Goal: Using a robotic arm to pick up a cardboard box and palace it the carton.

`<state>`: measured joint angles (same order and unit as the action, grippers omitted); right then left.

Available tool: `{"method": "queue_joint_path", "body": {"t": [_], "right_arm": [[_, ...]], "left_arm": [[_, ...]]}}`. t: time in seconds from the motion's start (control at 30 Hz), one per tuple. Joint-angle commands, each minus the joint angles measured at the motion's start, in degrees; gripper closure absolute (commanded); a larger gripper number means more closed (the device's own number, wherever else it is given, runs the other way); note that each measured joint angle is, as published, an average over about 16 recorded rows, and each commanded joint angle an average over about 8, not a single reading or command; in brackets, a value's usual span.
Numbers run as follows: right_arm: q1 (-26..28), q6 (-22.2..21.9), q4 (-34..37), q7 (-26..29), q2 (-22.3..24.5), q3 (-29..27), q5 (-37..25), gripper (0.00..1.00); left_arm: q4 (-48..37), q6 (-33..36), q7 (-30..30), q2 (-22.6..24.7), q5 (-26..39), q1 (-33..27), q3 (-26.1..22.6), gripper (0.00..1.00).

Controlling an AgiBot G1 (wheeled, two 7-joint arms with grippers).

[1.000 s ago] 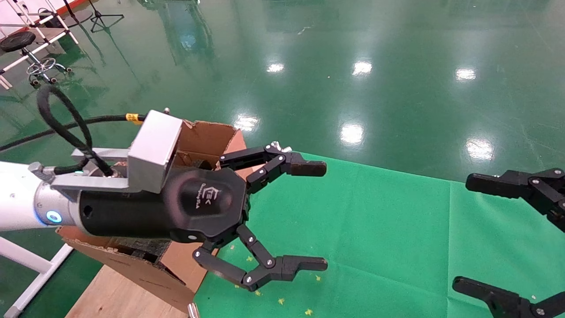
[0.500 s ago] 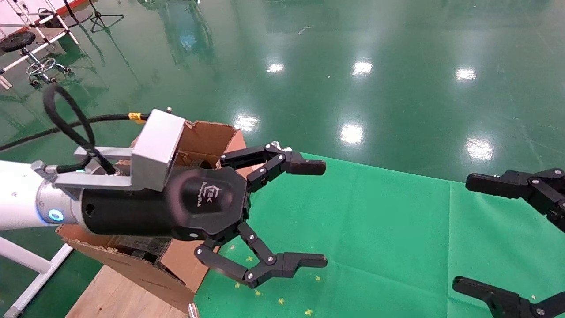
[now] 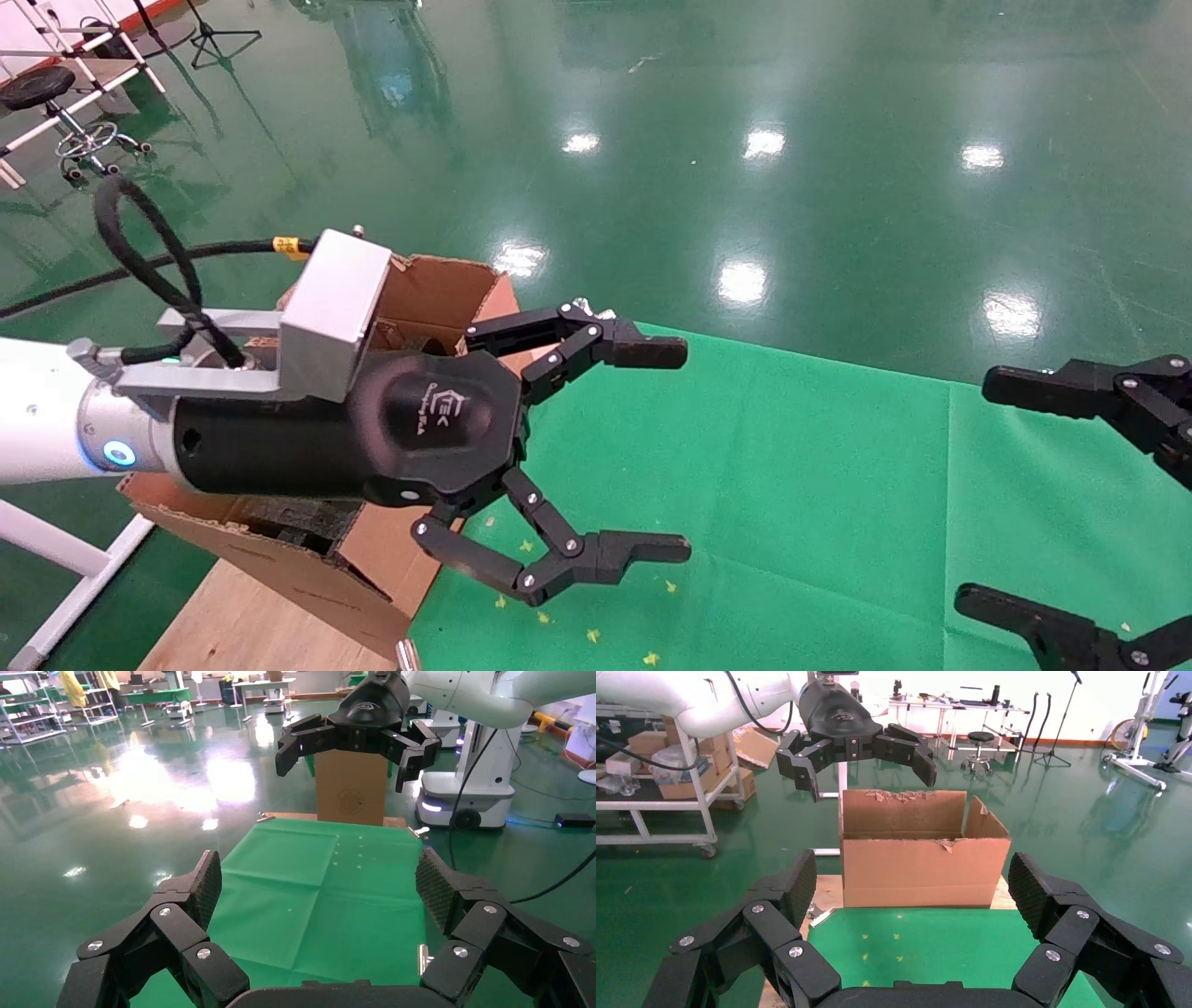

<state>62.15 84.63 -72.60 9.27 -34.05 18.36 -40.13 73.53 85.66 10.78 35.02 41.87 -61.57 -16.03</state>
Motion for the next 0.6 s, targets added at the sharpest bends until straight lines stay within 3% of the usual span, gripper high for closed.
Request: {"method": "queue_joint_path", "body": {"t": [0.03, 0.6], "right_arm": [[0.0, 0.0, 0.0, 0.0, 0.0, 0.0, 0.0, 0.00], [0.0, 0.0, 0.0, 0.0, 0.0, 0.0, 0.0, 0.00]], "left_arm": [[0.0, 0.0, 0.0, 0.0, 0.0, 0.0, 0.0, 0.00], [-0.1, 0.0, 0.0, 0.0, 0.1, -0.1, -0.1, 0.00]]}}
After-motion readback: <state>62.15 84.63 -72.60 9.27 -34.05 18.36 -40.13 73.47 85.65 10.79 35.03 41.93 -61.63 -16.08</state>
